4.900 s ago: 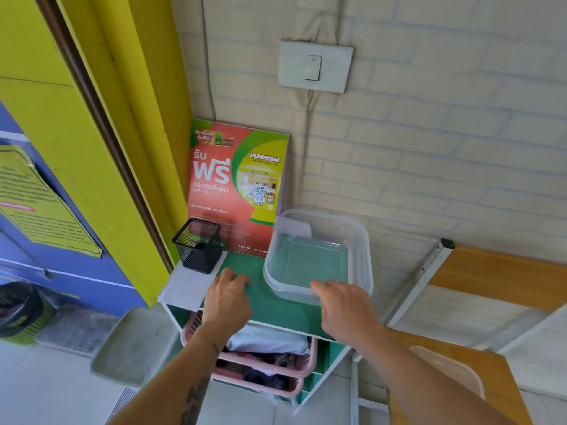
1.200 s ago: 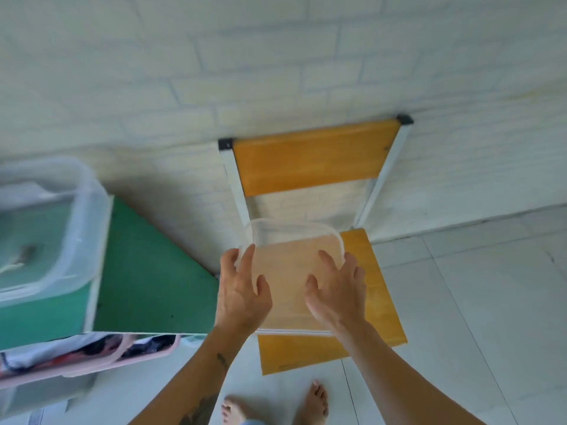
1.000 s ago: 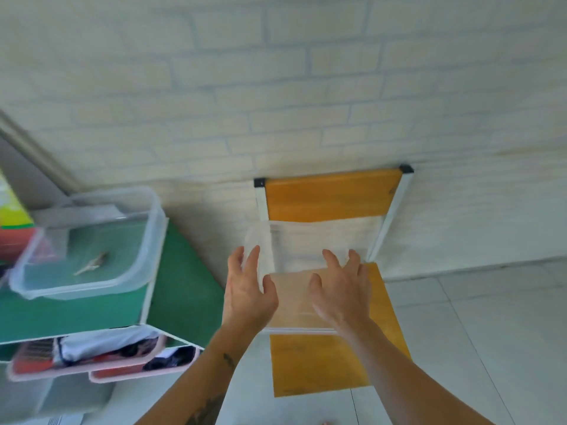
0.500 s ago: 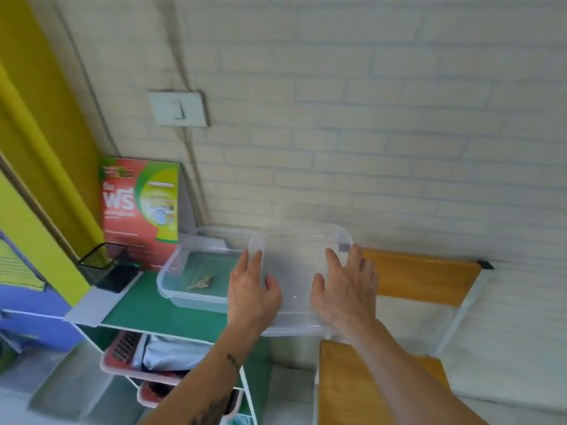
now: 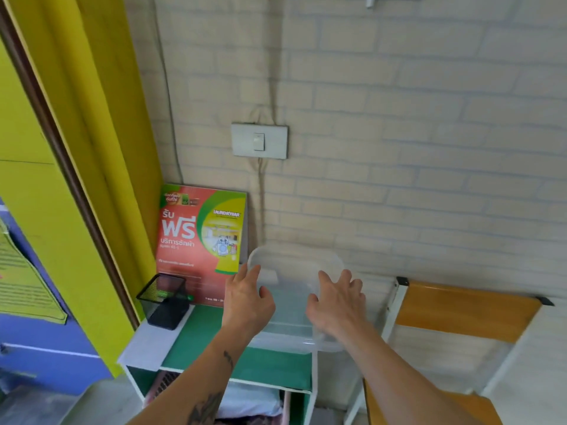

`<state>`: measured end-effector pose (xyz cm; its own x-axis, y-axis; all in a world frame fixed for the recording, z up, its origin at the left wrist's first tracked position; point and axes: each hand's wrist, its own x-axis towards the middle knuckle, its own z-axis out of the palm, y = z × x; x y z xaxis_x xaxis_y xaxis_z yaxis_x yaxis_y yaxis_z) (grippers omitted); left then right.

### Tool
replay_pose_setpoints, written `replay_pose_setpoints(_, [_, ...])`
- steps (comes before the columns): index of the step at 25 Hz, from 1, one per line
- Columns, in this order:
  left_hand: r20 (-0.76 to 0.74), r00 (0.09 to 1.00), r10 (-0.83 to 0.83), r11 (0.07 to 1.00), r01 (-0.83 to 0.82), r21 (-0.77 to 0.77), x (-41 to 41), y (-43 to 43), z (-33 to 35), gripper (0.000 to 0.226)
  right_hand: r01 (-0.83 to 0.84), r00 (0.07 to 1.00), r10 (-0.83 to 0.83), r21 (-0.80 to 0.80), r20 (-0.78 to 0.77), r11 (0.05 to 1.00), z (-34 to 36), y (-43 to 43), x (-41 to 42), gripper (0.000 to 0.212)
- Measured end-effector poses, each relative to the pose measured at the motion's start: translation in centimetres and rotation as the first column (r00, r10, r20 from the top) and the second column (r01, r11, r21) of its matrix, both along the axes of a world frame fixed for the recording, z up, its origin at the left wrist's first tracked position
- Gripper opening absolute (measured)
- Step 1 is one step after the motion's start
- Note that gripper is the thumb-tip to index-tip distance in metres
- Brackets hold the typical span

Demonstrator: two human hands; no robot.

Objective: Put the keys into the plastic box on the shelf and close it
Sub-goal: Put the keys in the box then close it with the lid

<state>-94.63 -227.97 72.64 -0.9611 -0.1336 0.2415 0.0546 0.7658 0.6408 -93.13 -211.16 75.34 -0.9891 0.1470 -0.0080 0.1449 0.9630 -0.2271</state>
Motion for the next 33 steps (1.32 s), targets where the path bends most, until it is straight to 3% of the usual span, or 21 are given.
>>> replay_pose_setpoints(7, [0.071, 0.996, -0.045, 0.999, 0.044, 0.019, -2.5, -2.7, -1.9, 0.051, 0.029, 0.988, -0.028, -0.003, 0.152, 1.0, -1.4, -3.0, -2.7, 0.05])
replay_pose_setpoints(20, [0.14, 0.99, -0.03, 0.992, 0.012, 0.129, -4.5, -3.0, -3.0, 0.049, 0.085, 0.98, -0.08, -0.017, 0.183, 0.996, -3.1, -3.5, -5.1, 0.057])
replay_pose_setpoints(30, [0.144, 0.988, -0.054, 0.996, 0.043, 0.075, -4.9, -3.5, -3.9, 0.048, 0.034, 0.987, -0.038, 0.025, 0.155, 0.999, -5.1, -3.2, -4.5, 0.057])
replay_pose_setpoints(33, [0.092, 0.995, -0.037, 0.995, 0.045, -0.085, -4.9, -3.6, -3.6, 0.046, 0.015, 0.992, -0.02, 0.047, 0.122, 0.999, -5.1, -2.6, -4.6, 0.057])
